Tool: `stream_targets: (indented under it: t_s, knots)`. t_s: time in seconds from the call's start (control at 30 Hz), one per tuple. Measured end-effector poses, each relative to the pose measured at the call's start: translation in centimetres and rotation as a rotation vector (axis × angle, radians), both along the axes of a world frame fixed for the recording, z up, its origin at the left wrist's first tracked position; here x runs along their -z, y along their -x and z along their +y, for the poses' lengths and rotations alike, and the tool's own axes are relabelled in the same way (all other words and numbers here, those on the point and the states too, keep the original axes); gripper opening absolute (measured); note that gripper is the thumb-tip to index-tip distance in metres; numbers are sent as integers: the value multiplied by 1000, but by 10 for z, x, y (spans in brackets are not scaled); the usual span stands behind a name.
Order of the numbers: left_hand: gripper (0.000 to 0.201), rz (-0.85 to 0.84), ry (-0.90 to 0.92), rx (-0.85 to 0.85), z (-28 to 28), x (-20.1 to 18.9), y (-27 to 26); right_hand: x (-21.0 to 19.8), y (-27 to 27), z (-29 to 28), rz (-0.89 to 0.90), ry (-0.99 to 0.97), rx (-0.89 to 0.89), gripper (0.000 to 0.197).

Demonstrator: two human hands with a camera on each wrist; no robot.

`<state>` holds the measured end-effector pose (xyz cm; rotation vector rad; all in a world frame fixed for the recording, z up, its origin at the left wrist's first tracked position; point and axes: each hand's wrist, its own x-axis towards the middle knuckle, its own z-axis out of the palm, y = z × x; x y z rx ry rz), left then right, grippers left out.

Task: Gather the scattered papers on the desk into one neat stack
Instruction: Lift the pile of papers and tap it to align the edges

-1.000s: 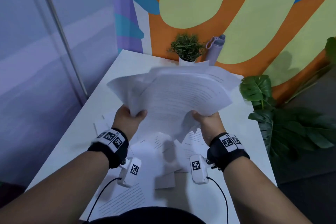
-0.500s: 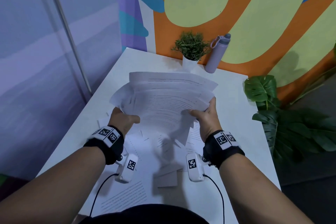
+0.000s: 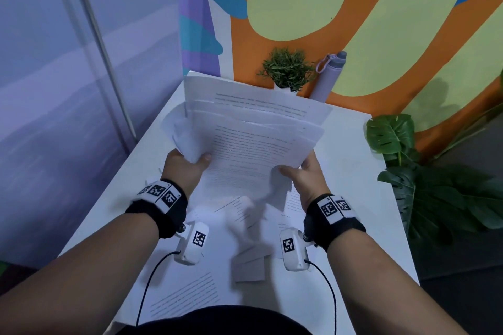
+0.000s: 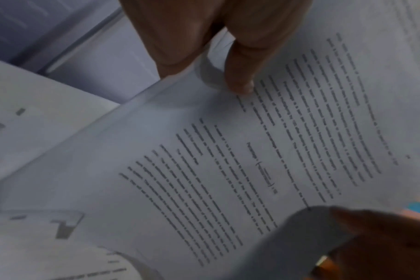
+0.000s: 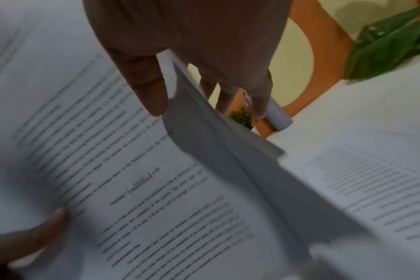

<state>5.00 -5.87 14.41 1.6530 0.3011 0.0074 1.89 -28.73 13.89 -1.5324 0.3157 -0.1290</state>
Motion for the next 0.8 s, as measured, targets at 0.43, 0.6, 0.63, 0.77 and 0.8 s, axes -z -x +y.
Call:
stream_targets:
  t_s: [0.43,0.6,0.63,0.77,0.8]
  knots:
    - [47,-10,121,127,-7,11,8,-5,12,3,-152,-93,77,69]
    - [68,3,186,67,-2,18,2,-32,11,1,-472,453,146,87]
    - [69,9,191,58,-1,19,1,-39,9,4,-515,668,112,84]
    - [40,23,204,83,1,20,0,-56,6,20,-481,1411,52,66]
    - [35,25,206,88,2,20,-1,-58,6,24,-444,1522,47,65]
